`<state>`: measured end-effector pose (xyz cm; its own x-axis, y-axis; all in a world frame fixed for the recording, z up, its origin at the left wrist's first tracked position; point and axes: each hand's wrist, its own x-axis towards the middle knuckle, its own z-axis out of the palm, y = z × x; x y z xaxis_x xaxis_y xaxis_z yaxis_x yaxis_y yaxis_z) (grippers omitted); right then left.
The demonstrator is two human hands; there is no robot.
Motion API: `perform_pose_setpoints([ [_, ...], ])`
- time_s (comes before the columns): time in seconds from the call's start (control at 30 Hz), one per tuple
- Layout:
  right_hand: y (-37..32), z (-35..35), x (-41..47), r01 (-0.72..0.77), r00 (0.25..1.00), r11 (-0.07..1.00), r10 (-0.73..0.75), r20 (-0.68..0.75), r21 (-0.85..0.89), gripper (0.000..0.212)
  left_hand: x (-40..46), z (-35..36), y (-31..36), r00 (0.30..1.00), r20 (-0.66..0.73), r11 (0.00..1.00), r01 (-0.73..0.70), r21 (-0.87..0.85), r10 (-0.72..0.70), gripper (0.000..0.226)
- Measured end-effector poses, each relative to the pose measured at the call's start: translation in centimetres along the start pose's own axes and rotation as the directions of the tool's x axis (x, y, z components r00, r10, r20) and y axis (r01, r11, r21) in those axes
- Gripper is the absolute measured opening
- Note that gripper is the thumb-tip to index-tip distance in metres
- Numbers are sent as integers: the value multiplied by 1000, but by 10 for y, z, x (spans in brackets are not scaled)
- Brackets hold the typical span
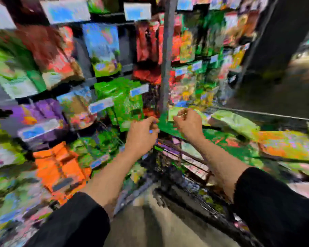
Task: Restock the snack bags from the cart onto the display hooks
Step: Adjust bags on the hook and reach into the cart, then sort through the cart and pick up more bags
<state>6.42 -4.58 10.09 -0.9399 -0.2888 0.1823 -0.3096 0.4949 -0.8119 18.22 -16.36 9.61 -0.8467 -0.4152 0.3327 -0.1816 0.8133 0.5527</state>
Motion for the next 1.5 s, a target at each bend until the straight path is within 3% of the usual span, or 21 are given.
perform_pose_setpoints([
  [0.2, 116, -85, 9, -234, 965, 966, 218, -145, -107, 15, 18, 103, 46, 963, 244, 993, -102, -66, 115, 43],
  [0.3, 158, -107, 4, -329, 931, 935, 298, -209, -133, 25, 26, 140, 52, 933, 340, 993, -96, -76, 116, 44],
  [0.47, 202, -130, -3, -513, 852, 830, 461, -249, -219, 28, 39, 197, 57, 851, 504, 984, -69, -166, 145, 49],
  [0.67, 228, -127, 3, -622, 783, 717, 581, -223, -315, 47, 69, 257, 67, 760, 635, 987, -52, -152, 138, 67],
  [0.8, 238, -112, 11, -680, 730, 651, 645, -227, -336, 65, 81, 286, 71, 717, 696, 986, 79, -146, 45, 76],
  [0.87, 241, -107, 13, -688, 722, 632, 649, -241, -358, 68, 81, 295, 70, 719, 694, 955, 231, -188, -37, 68],
  [0.97, 240, -103, 12, -651, 753, 642, 614, -237, -404, 71, 75, 300, 68, 698, 694, 851, 461, -250, -174, 36],
  [1.07, 236, -106, 15, -558, 830, 758, 499, -251, -338, 82, 77, 298, 75, 714, 690, 774, 501, -387, -117, 14],
  [1.1, 234, -108, 18, -495, 867, 810, 440, -233, -315, 86, 83, 296, 79, 737, 671, 752, 488, -443, -83, 12],
  [1.17, 227, -115, 28, -374, 927, 869, 347, -140, -323, 92, 100, 295, 83, 797, 604, 724, 427, -542, -18, 34],
  [1.27, 221, -122, 52, -305, 949, 906, 314, -18, -293, 93, 129, 283, 91, 851, 515, 745, 281, -605, 98, 32],
  [1.33, 220, -124, 69, -311, 945, 925, 325, 30, -219, 78, 144, 274, 94, 861, 463, 769, 148, -622, 209, 26],
  [1.4, 221, -124, 83, -320, 943, 943, 326, 67, -90, 46, 154, 264, 97, 864, 425, 783, 59, -619, 271, 25],
  [1.43, 219, -124, 86, -317, 946, 948, 318, 62, -19, 32, 158, 262, 96, 869, 413, 785, 47, -617, 273, 24],
  [1.5, 223, -126, 94, -327, 944, 942, 329, -12, 75, 27, 165, 259, 89, 904, 376, 789, 75, -610, 205, 28],
])
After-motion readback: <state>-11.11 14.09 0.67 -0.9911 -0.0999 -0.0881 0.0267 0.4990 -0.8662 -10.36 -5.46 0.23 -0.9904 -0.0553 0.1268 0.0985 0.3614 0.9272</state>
